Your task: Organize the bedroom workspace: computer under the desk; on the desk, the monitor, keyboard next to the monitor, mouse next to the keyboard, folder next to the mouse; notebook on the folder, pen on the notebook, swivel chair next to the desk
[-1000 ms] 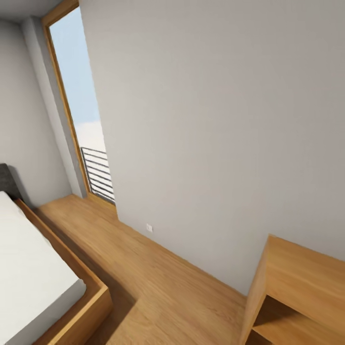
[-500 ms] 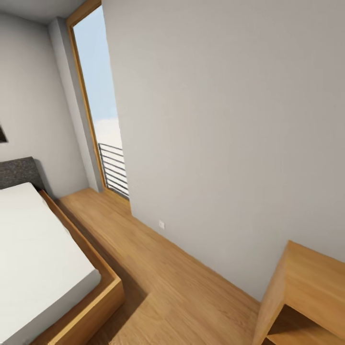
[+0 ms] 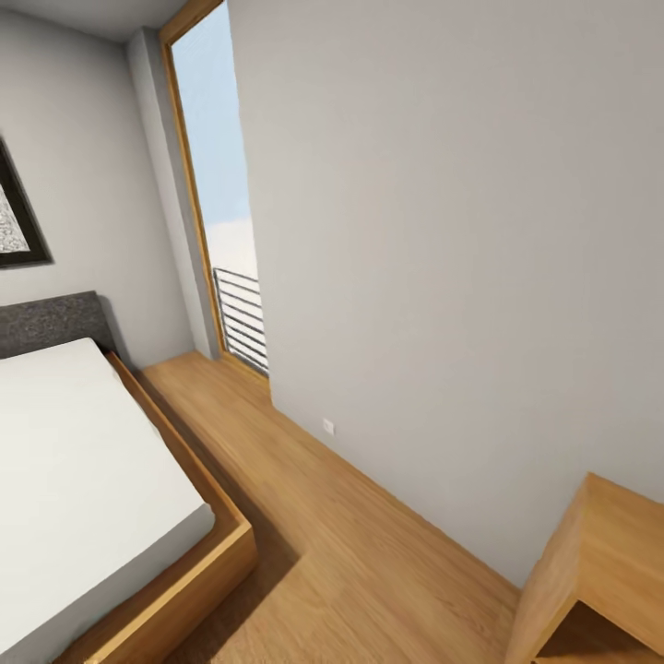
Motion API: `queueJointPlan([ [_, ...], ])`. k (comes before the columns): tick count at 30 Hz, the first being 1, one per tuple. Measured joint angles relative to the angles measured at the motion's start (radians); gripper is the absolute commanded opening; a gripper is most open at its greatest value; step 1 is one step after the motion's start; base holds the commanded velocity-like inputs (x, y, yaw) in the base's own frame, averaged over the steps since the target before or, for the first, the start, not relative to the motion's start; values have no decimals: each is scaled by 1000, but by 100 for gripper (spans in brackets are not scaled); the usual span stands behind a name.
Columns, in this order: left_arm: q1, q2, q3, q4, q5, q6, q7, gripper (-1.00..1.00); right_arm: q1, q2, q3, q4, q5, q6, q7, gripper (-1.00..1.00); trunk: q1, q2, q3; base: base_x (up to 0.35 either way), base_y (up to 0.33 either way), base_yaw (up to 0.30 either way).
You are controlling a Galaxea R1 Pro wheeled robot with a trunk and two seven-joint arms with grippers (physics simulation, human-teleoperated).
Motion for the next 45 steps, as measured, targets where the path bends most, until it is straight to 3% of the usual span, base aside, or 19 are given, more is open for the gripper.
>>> queueJointPlan([
  [8,0,-4,10,-3,12,8,2,100,0,-1,0,0,1,0,0,100,0,0,-10,0,0,179],
  [14,0,-26,12,16,25,184,1,100,0,3,0,2,1,-2,0,100,0,0,-17,0,0,196],
  [19,0,-37,10,3,26,225,3,100,0,7,1,1,-1,-3,-1,100,0,0,-23,0,0,207],
  [23,0,-42,10,-47,27,237,52,100,-1,10,2,-13,0,-15,-2,100,0,0,-28,0,0,224],
  [27,0,-57,10,-97,27,241,173,100,-1,33,4,-62,2,-19,-31,100,0,0,-32,0,0,232],
  [31,0,-97,6,-165,22,248,275,100,-3,61,5,-151,5,-18,-133,100,0,0,-36,0,0,235],
  [36,0,-113,1,-167,20,246,298,100,-23,72,5,-161,3,11,-179,100,0,0,-39,0,0,252],
  [39,0,-112,-25,-134,-4,237,300,100,-27,80,6,-130,3,17,-185,100,0,0,-40,0,0,274],
  [41,0,-104,-33,-122,-13,225,301,100,-28,81,3,-122,3,-16,-189,100,0,0,-40,0,0,279],
  [45,0,-87,-37,-100,-18,184,301,100,-28,79,1,-107,3,-154,-191,100,0,0,-40,0,0,280],
])
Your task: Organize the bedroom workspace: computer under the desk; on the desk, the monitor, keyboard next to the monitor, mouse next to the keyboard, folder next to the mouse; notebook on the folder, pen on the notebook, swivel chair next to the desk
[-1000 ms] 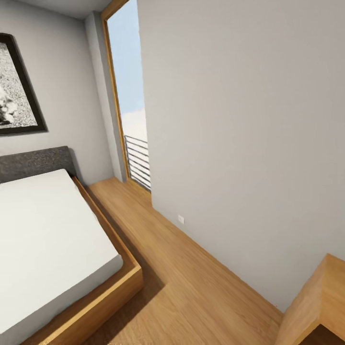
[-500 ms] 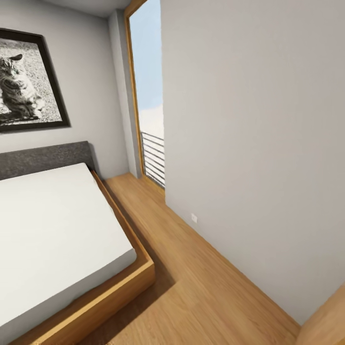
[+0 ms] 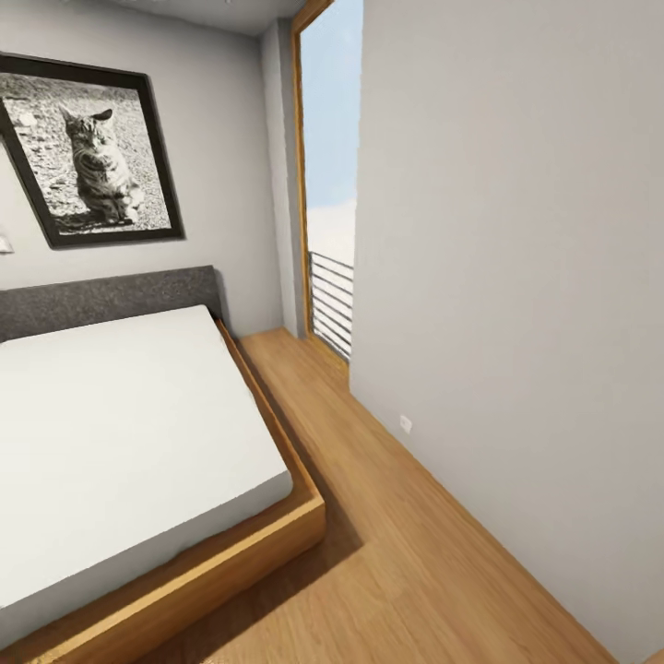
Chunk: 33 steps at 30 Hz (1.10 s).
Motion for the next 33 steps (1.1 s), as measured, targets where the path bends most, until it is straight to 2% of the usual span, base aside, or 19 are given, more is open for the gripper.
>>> queueJointPlan([
  [4,0,4,-3,25,-2,-24,0,100,0,0,3,25,1,-44,0,100,0,0,0,0,0,282],
  [7,1,9,-1,40,-2,-179,0,100,0,-1,4,33,3,-61,-1,100,0,0,0,0,0,287],
  [8,1,10,-2,58,-2,-286,0,100,0,-2,4,34,3,-63,-1,100,0,0,0,0,0,287],
  [9,1,11,-3,69,-2,-327,1,100,0,-2,5,34,4,-63,-1,100,0,0,0,0,0,288],
  [11,1,11,-6,131,-2,-464,4,100,0,-2,5,34,4,-63,-3,100,0,0,0,0,0,288],
  [12,1,10,-7,165,-2,-485,6,100,0,-2,5,36,4,-63,-3,100,0,0,0,0,0,288],
  [17,1,10,-13,194,-3,-486,5,100,0,0,6,40,4,-63,-3,100,0,0,0,0,0,288],
  [29,1,17,-10,201,0,-486,6,100,0,-2,6,47,4,-56,-2,100,0,0,0,0,0,288],
  [33,1,19,-9,201,1,-486,7,100,0,0,7,80,4,-56,0,100,0,0,0,0,0,288],
])
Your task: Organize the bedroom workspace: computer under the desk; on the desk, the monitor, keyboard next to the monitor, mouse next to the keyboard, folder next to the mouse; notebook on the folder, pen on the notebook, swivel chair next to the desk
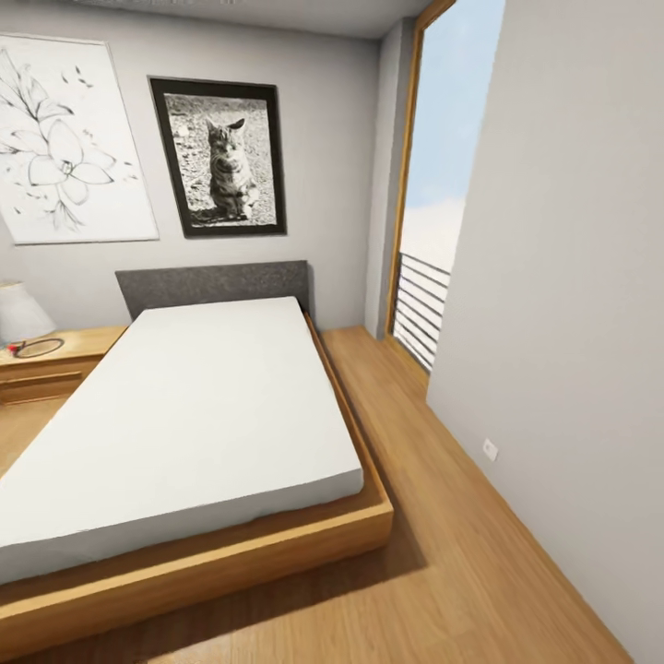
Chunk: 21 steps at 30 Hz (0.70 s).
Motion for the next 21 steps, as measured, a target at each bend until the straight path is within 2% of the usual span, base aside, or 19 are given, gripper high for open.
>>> queueJointPlan([
  [21,0,-4,-3,0,1,0,1,100,0,1,0,7,0,-3,0,100,0,0,0,0,0,288],
])
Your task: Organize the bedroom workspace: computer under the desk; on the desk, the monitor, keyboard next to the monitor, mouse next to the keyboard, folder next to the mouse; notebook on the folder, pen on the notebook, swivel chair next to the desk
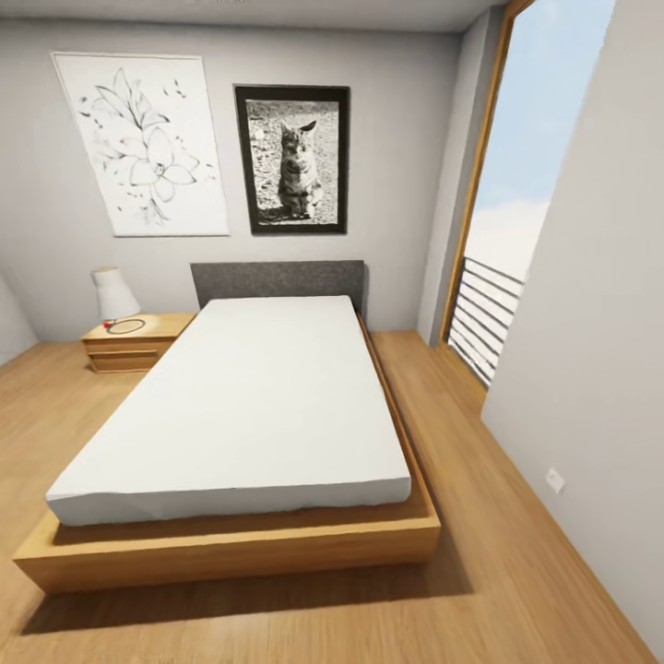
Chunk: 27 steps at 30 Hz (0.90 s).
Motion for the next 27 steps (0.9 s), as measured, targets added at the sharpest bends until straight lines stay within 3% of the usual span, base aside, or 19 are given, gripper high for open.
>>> queueJointPlan([
  [19,0,5,3,-22,7,0,10,100,0,0,0,2,0,-1,0,100,0,0,0,0,0,289],
  [23,0,5,5,-33,29,0,11,100,0,0,0,2,1,0,0,100,0,0,0,0,0,289],
  [24,0,6,6,-35,42,0,11,100,0,0,0,2,1,0,0,100,0,0,0,0,0,289],
  [25,0,6,8,-42,81,0,12,100,0,-1,0,2,1,1,-1,100,0,0,0,0,0,289],
  [27,0,5,7,-47,100,0,9,100,0,-1,0,2,1,2,-1,100,0,0,0,0,0,289],
])
